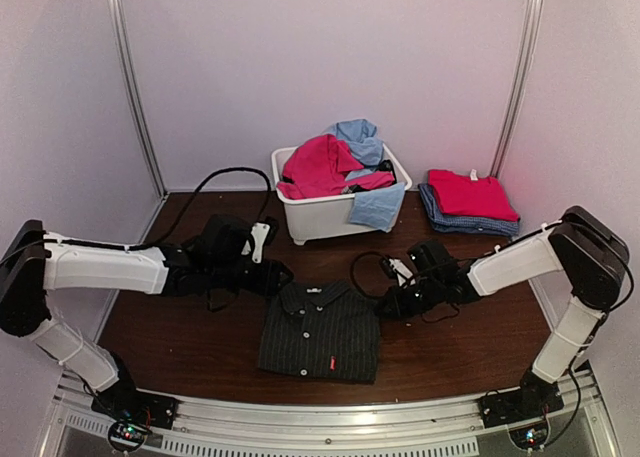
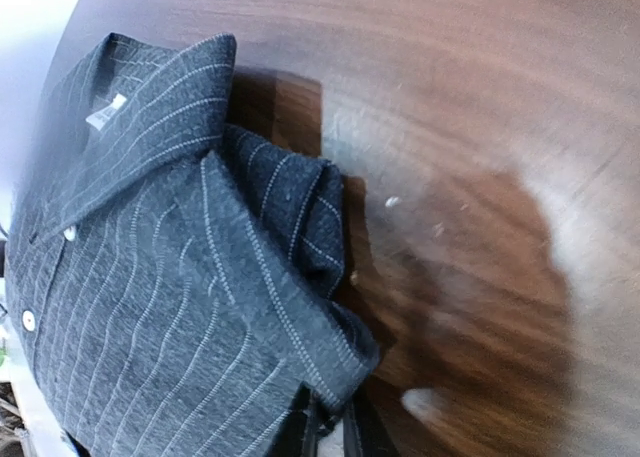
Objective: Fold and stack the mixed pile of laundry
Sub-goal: Smooth out the square-folded shirt at the center of the board.
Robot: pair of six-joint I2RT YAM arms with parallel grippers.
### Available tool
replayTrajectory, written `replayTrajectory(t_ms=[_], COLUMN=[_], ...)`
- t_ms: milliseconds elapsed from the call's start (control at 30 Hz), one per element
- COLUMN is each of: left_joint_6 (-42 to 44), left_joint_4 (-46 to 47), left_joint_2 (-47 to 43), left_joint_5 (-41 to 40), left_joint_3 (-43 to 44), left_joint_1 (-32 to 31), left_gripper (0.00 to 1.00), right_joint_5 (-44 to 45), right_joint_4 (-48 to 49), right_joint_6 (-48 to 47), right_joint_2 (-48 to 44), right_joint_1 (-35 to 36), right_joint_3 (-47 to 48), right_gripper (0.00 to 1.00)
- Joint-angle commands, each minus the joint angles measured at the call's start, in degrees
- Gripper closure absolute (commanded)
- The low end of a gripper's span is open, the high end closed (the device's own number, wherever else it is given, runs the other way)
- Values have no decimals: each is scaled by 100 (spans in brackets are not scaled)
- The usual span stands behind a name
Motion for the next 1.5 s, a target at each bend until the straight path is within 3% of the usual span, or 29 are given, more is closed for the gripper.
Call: replayTrajectory(t_ms=[0,100,267,533,667,900,1133,1167,1333,1467], left_joint_6=[-233,-430,-526,-721,-768,-364,-114,-109,-3,274], left_joint_4=[150,493,619,1184,1667,1665,1419,1303,1223,1242], left_joint_2=[-258,-211,294,1200,1404,1403,1606,1696,1598,777], left_joint_5=[97,646,957,1780,2173,2102,1485,1429,1368,1173], left_joint_3=[-390,-597,-389,73,119,441,697,743,330,-210], left_joint_1=[211,517,819,1029,1028,1026,993,993,995,1003], left_gripper=[52,53,58,62,71,97,100,97,60,46], right_joint_5=[494,528,108,-266,-153,-43,-37,-38,-6,-210], right_joint_4=[-691,-987,-1143,-294,181,420,425,416,134,-207], right_joint_6=[-569,-717,-611,204,459,552,417,396,-43,-300], right_joint_2=[-440,-795,-1102,-540,127,800,807,770,416,-203], right_joint_1=[-149,-147,45,1140,1637,1691,1592,1555,1341,1173], right_joint_3=[343,574,852,1217,1440,1078,673,638,714,855], right_gripper=[80,64,52,56,59,65,65,65,61,53])
